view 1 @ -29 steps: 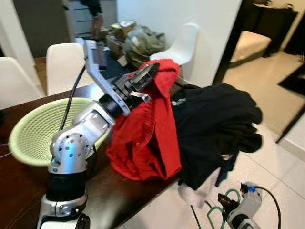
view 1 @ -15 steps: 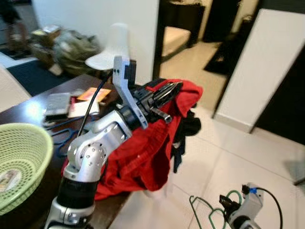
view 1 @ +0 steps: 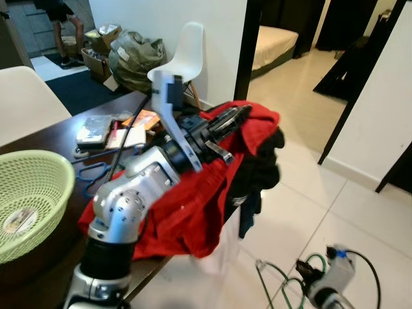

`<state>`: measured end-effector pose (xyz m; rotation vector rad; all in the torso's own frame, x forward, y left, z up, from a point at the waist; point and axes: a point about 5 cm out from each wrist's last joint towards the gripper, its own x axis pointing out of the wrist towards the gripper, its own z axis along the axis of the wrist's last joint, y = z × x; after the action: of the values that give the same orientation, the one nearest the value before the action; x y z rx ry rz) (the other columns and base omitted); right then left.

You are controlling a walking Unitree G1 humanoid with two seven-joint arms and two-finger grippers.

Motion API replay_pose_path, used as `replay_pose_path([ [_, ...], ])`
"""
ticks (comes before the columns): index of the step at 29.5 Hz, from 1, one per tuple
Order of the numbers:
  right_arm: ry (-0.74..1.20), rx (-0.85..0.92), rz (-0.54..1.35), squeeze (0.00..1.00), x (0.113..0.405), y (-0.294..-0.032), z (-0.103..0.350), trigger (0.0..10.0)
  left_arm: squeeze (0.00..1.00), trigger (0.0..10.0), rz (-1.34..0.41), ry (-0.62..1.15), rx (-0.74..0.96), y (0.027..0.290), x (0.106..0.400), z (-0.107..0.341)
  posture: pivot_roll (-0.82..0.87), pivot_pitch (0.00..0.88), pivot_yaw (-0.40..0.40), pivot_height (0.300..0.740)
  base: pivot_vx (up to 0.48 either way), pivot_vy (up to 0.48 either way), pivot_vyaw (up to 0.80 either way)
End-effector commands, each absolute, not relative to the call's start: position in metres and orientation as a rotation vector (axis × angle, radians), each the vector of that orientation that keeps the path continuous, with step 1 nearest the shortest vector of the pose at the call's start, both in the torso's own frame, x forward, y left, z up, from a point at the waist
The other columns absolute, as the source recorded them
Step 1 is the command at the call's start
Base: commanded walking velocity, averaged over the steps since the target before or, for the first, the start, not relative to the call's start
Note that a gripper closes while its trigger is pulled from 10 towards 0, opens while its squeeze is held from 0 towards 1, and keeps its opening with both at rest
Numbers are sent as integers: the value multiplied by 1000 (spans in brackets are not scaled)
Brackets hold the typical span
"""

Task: Hang hanger

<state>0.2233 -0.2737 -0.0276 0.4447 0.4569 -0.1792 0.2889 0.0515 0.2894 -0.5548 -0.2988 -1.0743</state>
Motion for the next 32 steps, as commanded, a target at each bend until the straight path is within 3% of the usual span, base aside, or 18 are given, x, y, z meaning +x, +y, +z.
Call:
replay_pose_path([
  [1,453,460,-182,0,223,-269,-29,10000,0,10000,-1091,-315,-555,52,287,292,-7,0,-20,740,0,-472,0],
  [22,456,463,-175,0,224,-267,-30,10000,0,10000,-1179,-304,-610,44,279,295,-11,0,-14,740,0,-476,0],
  [25,461,460,-169,0,224,-266,-30,10000,0,10000,-1190,-299,-610,43,279,295,-15,0,-11,740,0,-460,-550],
  [32,463,462,-163,0,223,-262,-32,10000,0,10000,-1111,-282,-592,46,291,291,-26,0,4,740,0,0,-800],
])
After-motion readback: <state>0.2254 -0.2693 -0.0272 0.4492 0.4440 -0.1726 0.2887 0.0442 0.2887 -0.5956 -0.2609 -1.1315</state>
